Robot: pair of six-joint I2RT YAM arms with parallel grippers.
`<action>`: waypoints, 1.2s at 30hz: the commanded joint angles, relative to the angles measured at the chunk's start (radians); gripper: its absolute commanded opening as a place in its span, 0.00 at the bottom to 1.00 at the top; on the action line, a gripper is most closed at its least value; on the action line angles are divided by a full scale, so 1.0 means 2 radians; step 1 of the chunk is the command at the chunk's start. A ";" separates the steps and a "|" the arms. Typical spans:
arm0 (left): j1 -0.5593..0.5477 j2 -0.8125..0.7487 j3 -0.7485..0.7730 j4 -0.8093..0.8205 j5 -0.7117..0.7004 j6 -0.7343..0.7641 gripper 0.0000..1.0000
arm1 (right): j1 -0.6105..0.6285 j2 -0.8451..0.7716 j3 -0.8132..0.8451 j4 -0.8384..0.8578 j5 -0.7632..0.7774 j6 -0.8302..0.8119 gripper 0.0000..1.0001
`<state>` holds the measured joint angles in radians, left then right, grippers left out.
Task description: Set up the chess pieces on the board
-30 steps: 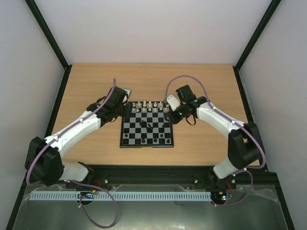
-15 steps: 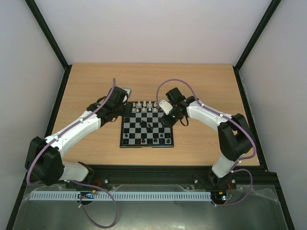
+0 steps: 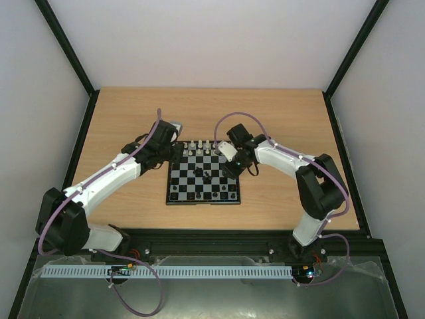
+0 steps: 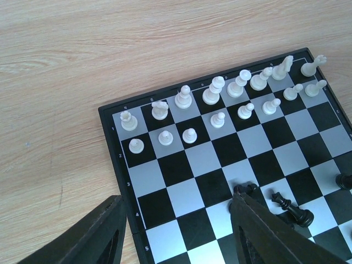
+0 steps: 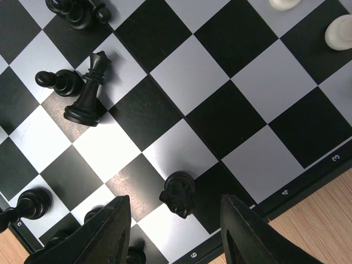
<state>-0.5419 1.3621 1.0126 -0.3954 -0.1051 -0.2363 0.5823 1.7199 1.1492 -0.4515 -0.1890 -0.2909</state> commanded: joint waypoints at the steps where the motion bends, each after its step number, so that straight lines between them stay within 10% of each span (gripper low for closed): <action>1: 0.004 0.005 0.008 -0.003 -0.003 0.000 0.54 | 0.004 0.014 0.014 -0.023 0.006 0.002 0.47; 36: 0.027 0.001 0.008 -0.009 -0.014 -0.021 0.54 | 0.008 0.036 0.047 -0.053 0.009 0.023 0.14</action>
<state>-0.5205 1.3705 1.0126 -0.3962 -0.1162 -0.2470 0.5880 1.8172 1.2076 -0.4812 -0.1658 -0.2481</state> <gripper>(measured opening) 0.539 0.162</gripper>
